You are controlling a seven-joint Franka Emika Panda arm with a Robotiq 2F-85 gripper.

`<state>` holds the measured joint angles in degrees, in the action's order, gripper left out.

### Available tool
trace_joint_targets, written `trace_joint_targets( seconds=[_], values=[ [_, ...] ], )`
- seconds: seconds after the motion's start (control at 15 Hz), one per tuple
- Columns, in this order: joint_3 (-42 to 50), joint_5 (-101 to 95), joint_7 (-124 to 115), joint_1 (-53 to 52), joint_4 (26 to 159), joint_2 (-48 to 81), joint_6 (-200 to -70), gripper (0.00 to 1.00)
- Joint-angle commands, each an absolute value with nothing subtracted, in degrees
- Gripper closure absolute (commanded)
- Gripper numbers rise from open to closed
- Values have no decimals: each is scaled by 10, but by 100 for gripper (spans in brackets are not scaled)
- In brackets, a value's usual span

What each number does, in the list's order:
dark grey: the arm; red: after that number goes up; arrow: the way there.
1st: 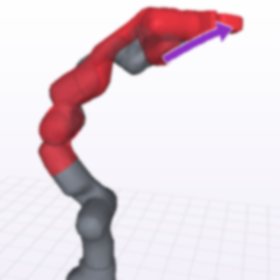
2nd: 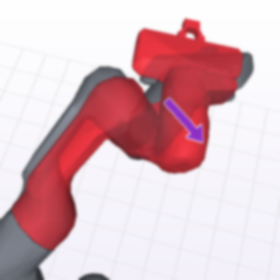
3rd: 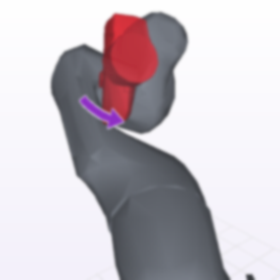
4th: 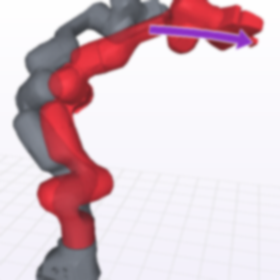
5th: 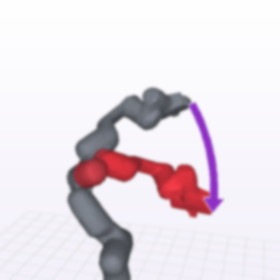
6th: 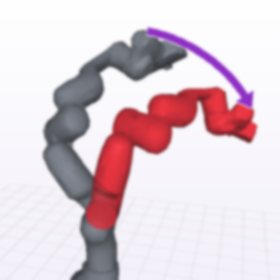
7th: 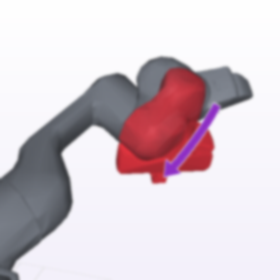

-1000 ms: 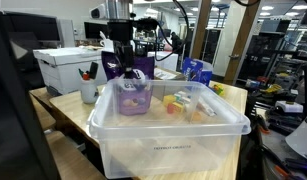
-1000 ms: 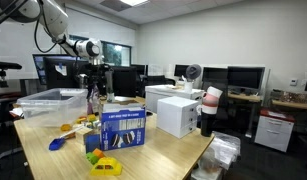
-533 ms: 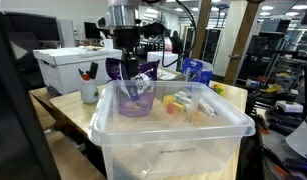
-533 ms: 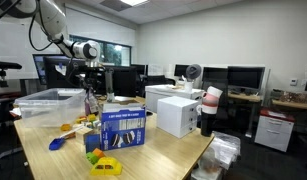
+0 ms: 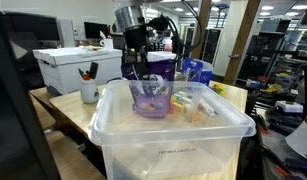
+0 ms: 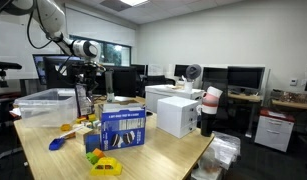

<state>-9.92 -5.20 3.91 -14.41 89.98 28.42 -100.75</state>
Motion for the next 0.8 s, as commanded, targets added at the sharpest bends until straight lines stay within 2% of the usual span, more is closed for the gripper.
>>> trace_joint_targets(
  seconds=[0.0,0.27,0.73],
  values=[
    [-84,-54,-50,-158,899,273,-945,95],
    [-72,-51,-141,-168,878,280,-872,93],
    [-64,-62,-159,-167,812,289,-815,93]
  ],
)
